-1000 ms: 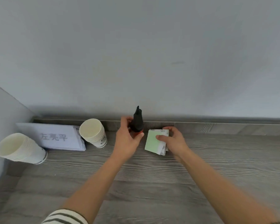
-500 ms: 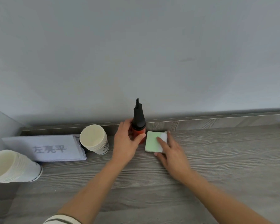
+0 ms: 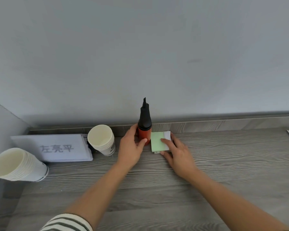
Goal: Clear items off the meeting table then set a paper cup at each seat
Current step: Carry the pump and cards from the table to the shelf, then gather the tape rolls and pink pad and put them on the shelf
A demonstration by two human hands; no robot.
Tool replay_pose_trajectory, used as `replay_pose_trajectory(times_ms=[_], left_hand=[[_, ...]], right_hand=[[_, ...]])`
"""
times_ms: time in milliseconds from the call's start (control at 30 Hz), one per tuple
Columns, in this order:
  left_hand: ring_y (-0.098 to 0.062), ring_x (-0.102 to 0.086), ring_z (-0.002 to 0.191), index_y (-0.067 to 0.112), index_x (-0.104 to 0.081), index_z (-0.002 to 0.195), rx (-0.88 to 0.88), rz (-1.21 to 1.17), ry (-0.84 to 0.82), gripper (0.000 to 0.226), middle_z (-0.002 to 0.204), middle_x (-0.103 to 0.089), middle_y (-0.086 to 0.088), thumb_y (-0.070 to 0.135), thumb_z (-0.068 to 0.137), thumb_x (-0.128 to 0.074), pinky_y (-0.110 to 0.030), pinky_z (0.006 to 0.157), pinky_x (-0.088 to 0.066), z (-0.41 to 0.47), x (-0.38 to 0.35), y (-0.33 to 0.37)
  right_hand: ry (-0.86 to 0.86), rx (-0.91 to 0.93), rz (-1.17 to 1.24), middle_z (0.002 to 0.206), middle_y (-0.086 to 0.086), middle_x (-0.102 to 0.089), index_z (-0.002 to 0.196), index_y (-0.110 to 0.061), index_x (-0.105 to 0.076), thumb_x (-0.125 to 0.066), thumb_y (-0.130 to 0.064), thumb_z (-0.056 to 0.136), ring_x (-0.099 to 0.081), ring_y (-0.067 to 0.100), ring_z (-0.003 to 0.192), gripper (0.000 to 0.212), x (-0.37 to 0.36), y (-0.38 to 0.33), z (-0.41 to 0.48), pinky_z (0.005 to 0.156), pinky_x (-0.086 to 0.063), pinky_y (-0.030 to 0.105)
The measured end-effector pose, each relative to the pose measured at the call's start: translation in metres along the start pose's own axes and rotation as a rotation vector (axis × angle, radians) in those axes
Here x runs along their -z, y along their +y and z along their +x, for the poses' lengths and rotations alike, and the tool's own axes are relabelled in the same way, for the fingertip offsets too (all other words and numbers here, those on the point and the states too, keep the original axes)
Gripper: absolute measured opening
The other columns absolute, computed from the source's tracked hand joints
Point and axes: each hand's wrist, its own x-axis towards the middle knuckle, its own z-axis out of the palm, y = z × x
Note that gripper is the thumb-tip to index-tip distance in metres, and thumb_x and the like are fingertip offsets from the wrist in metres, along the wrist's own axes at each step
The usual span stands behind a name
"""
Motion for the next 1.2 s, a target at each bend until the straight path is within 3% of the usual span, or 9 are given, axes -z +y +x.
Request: replay_pose_trajectory(times_ms=[133, 267, 367, 500, 600, 767, 867, 1000, 1200], left_hand=[[-0.021, -0.064, 0.111, 0.018, -0.043, 0.138, 0.068, 0.058, -0.019, 0.057, 0.126, -0.065, -0.006, 0.012, 0.086, -0.066, -0.039, 0.098, -0.051, -0.008, 0.002, 0.003], [-0.023, -0.061, 0.110, 0.013, -0.051, 0.133, 0.178, 0.121, -0.024, 0.045, 0.118, -0.065, -0.005, 0.020, 0.090, -0.063, -0.038, 0.095, -0.050, -0.028, 0.015, 0.011], [-0.023, -0.065, 0.094, 0.016, -0.062, 0.118, 0.321, -0.036, -0.183, 0.027, 0.098, -0.067, -0.007, 0.023, 0.091, -0.064, -0.038, 0.084, -0.052, -0.057, 0.036, 0.021], [-0.019, -0.069, 0.082, 0.020, -0.063, 0.106, 0.476, -0.267, -0.300, 0.013, 0.101, -0.072, -0.017, 0.017, 0.093, -0.062, -0.038, 0.079, -0.055, -0.104, 0.058, 0.035], [-0.017, -0.068, 0.077, 0.014, -0.064, 0.108, 0.540, -0.388, -0.150, 0.016, 0.096, -0.072, -0.017, 0.012, 0.093, -0.060, -0.025, 0.066, -0.054, -0.142, 0.066, 0.045], [-0.023, -0.068, 0.079, 0.007, -0.064, 0.110, 0.647, -0.500, 0.118, 0.018, 0.093, -0.073, -0.020, 0.005, 0.095, -0.056, -0.035, 0.072, -0.053, -0.214, 0.055, 0.064], [-0.023, -0.069, 0.079, 0.008, -0.066, 0.109, 0.713, -0.516, 0.265, 0.017, 0.089, -0.073, -0.014, 0.006, 0.095, -0.056, -0.038, 0.075, -0.053, -0.261, 0.035, 0.074], [-0.024, -0.072, 0.080, 0.011, -0.068, 0.106, 0.816, -0.522, 0.486, 0.016, 0.086, -0.077, -0.011, 0.007, 0.094, -0.058, -0.038, 0.074, -0.055, -0.330, -0.004, 0.094], [-0.031, -0.072, 0.087, 0.014, -0.068, 0.105, 0.949, -0.577, 0.764, 0.017, 0.088, -0.076, -0.011, 0.005, 0.092, -0.061, -0.037, 0.074, -0.055, -0.453, -0.061, 0.135]], right_hand=[[-0.127, -0.019, -0.035, 0.156, 0.010, -0.032, 0.148, -0.026, -0.032, -0.053, -0.043, 0.093, -0.042, 0.032, 0.135, 0.061, 0.019, -0.007, 0.002, 0.108, -0.038, 0.042], [-0.244, -0.108, 0.099, 0.138, 0.007, -0.054, 0.147, -0.026, -0.034, -0.058, -0.041, 0.091, -0.056, 0.025, 0.120, 0.063, 0.056, -0.012, -0.006, 0.097, -0.048, 0.038], [-0.349, -0.138, 0.276, 0.124, 0.002, -0.061, 0.140, -0.027, -0.046, -0.062, -0.043, 0.089, -0.062, 0.016, 0.104, 0.056, 0.086, -0.011, -0.031, 0.094, -0.049, 0.033], [-0.370, -0.128, 0.420, 0.116, -0.004, -0.063, 0.131, -0.029, -0.054, -0.065, -0.040, 0.088, -0.064, 0.007, 0.099, 0.046, 0.107, 0.002, -0.069, 0.090, -0.051, 0.027], [-0.404, -0.171, 0.619, 0.110, -0.003, -0.069, 0.125, -0.027, -0.060, -0.067, -0.033, 0.087, -0.068, 0.006, 0.093, 0.040, 0.115, 0.011, -0.092, 0.083, -0.052, 0.023], [-0.465, -0.166, 0.778, 0.102, 0.002, -0.075, 0.111, -0.033, -0.065, -0.067, -0.041, 0.073, -0.071, 0.016, 0.094, 0.039, 0.119, 0.020, -0.120, 0.088, -0.053, 0.039], [-0.553, -0.123, 0.766, 0.098, 0.005, -0.076, 0.110, -0.029, -0.066, -0.068, -0.026, 0.084, -0.071, 0.020, 0.092, 0.026, 0.113, 0.028, -0.125, 0.088, -0.052, 0.044], [-0.716, 0.015, 0.690, 0.102, 0.000, -0.074, 0.113, -0.031, -0.065, -0.067, -0.026, 0.087, -0.070, 0.014, 0.094, 0.027, 0.104, 0.036, -0.136, 0.078, -0.050, 0.027], [-0.937, 0.239, 0.587, 0.102, 0.008, -0.072, 0.111, -0.026, -0.064, -0.065, -0.018, 0.089, -0.069, 0.020, 0.094, 0.024, 0.092, 0.019, -0.176, 0.074, -0.050, 0.024]])
